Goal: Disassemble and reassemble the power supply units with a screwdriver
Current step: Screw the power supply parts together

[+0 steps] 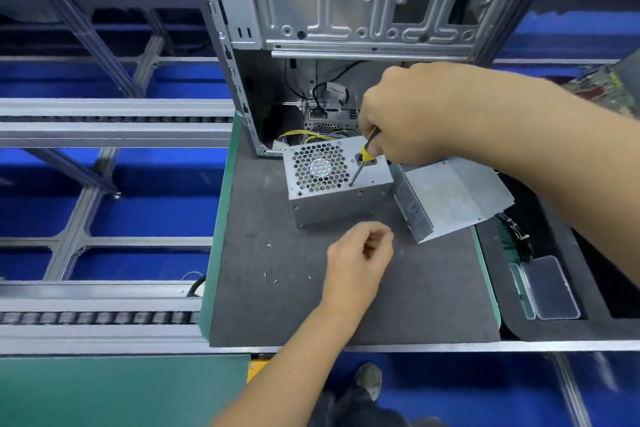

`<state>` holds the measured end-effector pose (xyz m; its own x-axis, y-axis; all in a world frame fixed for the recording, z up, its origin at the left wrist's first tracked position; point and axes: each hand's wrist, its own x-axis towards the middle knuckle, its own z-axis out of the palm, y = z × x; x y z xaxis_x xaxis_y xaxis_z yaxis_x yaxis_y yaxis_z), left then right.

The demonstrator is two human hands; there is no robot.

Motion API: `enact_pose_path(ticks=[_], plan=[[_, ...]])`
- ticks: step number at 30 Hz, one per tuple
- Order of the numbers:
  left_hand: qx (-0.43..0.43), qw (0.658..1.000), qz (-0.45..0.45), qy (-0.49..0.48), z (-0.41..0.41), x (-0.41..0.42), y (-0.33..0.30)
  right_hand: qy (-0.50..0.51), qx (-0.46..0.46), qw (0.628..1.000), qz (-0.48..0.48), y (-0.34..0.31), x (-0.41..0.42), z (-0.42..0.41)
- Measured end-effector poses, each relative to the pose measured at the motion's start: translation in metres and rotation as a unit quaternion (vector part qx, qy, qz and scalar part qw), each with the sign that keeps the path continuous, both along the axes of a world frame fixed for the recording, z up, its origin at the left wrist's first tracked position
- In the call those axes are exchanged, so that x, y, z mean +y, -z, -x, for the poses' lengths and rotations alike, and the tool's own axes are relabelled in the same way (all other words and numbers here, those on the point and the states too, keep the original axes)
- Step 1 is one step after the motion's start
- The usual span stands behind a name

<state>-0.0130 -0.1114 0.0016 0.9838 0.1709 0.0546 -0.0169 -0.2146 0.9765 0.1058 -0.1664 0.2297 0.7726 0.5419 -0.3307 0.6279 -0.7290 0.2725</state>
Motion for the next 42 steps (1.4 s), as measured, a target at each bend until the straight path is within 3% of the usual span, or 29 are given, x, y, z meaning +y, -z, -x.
enact_pose_path(ticks=[5, 12, 15, 17, 21, 25, 29, 32, 42], plan=[[-0.097, 0.980, 0.129, -0.117, -0.035, 0.051, -0.051, 0.008, 0.005, 1.000, -0.006, 0.006, -0.006, -0.004], [-0.010, 0.972, 0.209, -0.105, -0.069, 0.075, -0.057, 0.014, -0.003, 0.999, -0.037, 0.015, -0.021, 0.002], [-0.010, 0.962, 0.254, -0.105, -0.073, 0.079, -0.054, 0.059, 0.027, 0.990, -0.125, 0.018, -0.044, -0.001], [-0.004, 0.954, 0.280, -0.107, -0.076, 0.082, -0.056, 0.105, 0.048, 0.965, -0.237, 0.026, -0.064, -0.004], [0.014, 0.941, 0.319, -0.113, -0.079, 0.087, -0.059, 0.181, 0.066, 0.872, -0.450, 0.066, -0.084, 0.004], [0.032, 0.936, 0.327, -0.124, -0.084, 0.088, -0.059, 0.224, 0.119, 0.789, -0.559, 0.113, -0.078, 0.020], [0.034, 0.940, 0.318, -0.120, -0.085, 0.088, -0.058, 0.232, 0.137, 0.733, -0.625, 0.137, -0.064, 0.027], [0.036, 0.945, 0.304, -0.114, -0.085, 0.088, -0.058, 0.229, 0.150, 0.715, -0.643, 0.143, -0.055, 0.028], [0.038, 0.949, 0.290, -0.115, -0.086, 0.089, -0.059, 0.228, 0.153, 0.711, -0.647, 0.145, -0.051, 0.025]])
